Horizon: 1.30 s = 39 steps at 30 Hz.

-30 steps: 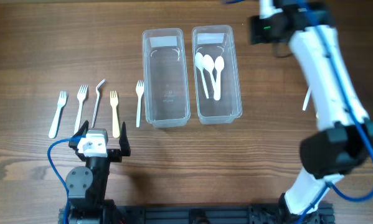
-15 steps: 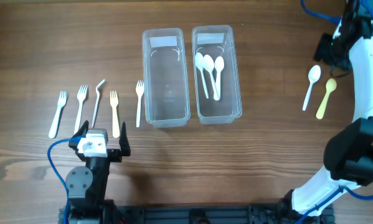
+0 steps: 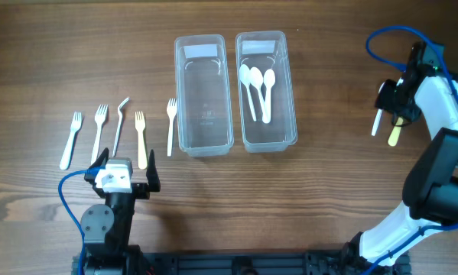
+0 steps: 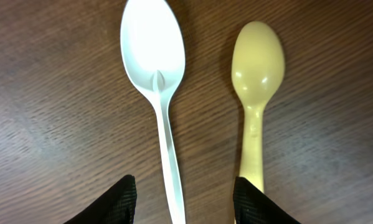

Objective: Pack container
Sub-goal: 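Grasp the last white spoon with the right gripper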

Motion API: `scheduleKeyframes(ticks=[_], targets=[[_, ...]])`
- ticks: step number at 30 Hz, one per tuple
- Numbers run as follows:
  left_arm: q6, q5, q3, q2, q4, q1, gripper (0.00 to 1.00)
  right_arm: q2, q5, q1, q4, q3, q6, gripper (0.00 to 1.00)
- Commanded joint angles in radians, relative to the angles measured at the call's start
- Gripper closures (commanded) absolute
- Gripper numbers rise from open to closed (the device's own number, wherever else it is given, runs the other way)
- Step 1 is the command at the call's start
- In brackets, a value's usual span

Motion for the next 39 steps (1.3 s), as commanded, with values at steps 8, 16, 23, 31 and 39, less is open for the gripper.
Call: scheduleKeyframes(ticks=[8, 16, 23, 31, 39], targets=[[0.015, 0.008, -0.005, -0.008, 0.003, 0.008, 0.00, 0.014, -0.061, -0.003, 0.158, -0.092, -0.089, 0.51], [0.015, 0.008, -0.005, -0.008, 0.003, 0.008, 0.00, 0.014, -0.064, -0.003, 0.236, -0.092, -0.107, 0.55], [0.016, 0.008, -0.005, -0.008, 0.003, 0.008, 0.00, 0.114, -0.068, -0.003, 0.234, -0.092, -0.099, 0.58], [0.016, 0.008, -0.005, -0.008, 0.003, 0.008, 0.00, 0.157, -0.073, -0.003, 0.235, -0.092, -0.053, 0.87], [0.016, 0.008, -0.005, -0.008, 0.003, 0.008, 0.00, 0.104, -0.151, -0.001, 0.168, 0.016, -0.053, 0.96]])
